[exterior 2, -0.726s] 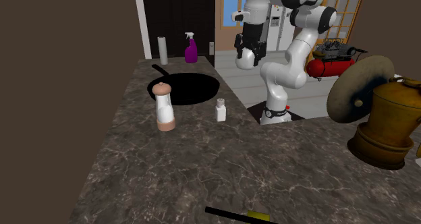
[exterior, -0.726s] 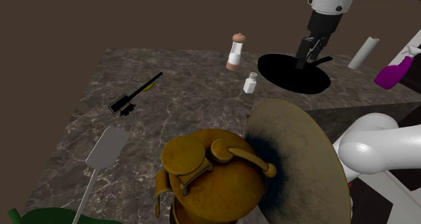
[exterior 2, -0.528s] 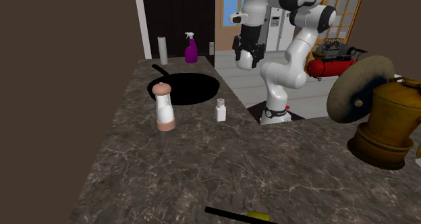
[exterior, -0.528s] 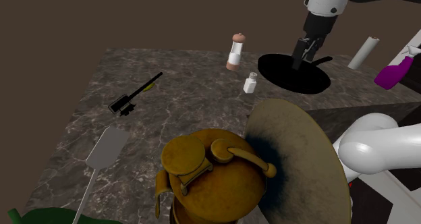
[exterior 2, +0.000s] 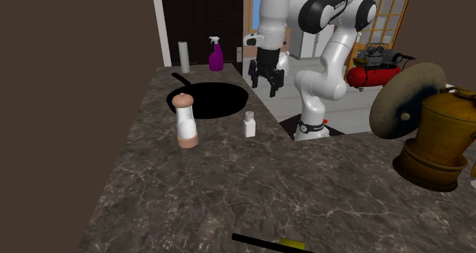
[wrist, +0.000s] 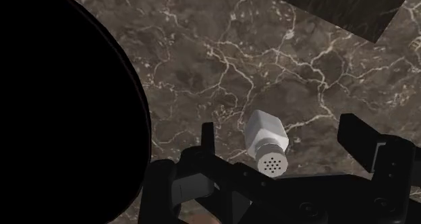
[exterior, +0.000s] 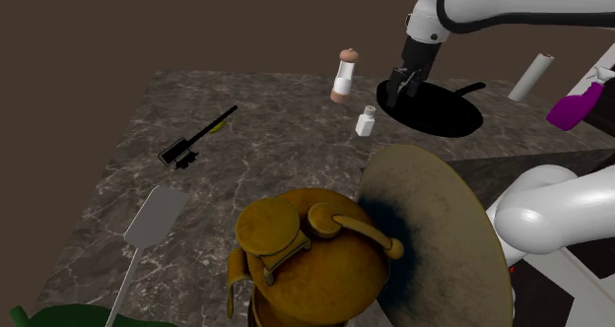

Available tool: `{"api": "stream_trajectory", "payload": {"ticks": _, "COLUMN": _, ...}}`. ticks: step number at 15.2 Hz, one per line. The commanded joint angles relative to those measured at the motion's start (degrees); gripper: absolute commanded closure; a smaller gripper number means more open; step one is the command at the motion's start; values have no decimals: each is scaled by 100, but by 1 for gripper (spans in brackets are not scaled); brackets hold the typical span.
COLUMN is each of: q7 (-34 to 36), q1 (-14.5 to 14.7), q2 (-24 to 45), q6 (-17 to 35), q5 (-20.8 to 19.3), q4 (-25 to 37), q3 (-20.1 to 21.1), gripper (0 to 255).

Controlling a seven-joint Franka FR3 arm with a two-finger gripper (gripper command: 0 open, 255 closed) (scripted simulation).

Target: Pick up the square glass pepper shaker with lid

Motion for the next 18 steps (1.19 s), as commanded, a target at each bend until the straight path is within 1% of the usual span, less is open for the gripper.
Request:
{"api": "stream_trajectory", "payload": {"ticks": 1, "q7": 26, "q1": 8, "q2": 409, "q6": 423, "q5": 48, "q4": 103, "q3": -7, "gripper": 0}}
{"api": "stream_trajectory", "payload": {"ticks": 4, "q7": 44, "q1": 24, "q2": 949, "q6": 984, "q5": 119, "q4": 229, "q3": -19, "gripper": 0}}
{"api": "stream_trajectory", "payload": {"ticks": 5, "q7": 46, "q1": 28, "q2": 1067, "q6": 1098, "q5": 134, "q4": 265, "q3": -21, "gripper": 0}}
{"api": "stream_trajectory", "payload": {"ticks": 12, "q7": 75, "q1": 25, "q2": 1180, "q6": 1659, "q5": 121, "q4": -184, "q3": -17, "gripper": 0}}
{"api": "stream_trajectory", "payload": {"ticks": 14, "q7": 78, "q1": 25, "q2": 1192, "q6": 1706, "q5": 120, "q4": -219, "q3": -16, "gripper": 0}}
{"api": "stream_trajectory", "payload": {"ticks": 15, "q7": 76, "q1": 24, "q2": 1193, "q6": 1703, "q5": 120, "q4": -215, "q3": -17, "gripper": 255}}
{"api": "stream_trajectory", "payload": {"ticks": 18, "q7": 74, "q1": 23, "q2": 1192, "q6": 1704, "q5": 120, "q4": -217, "q3": -19, "gripper": 255}}
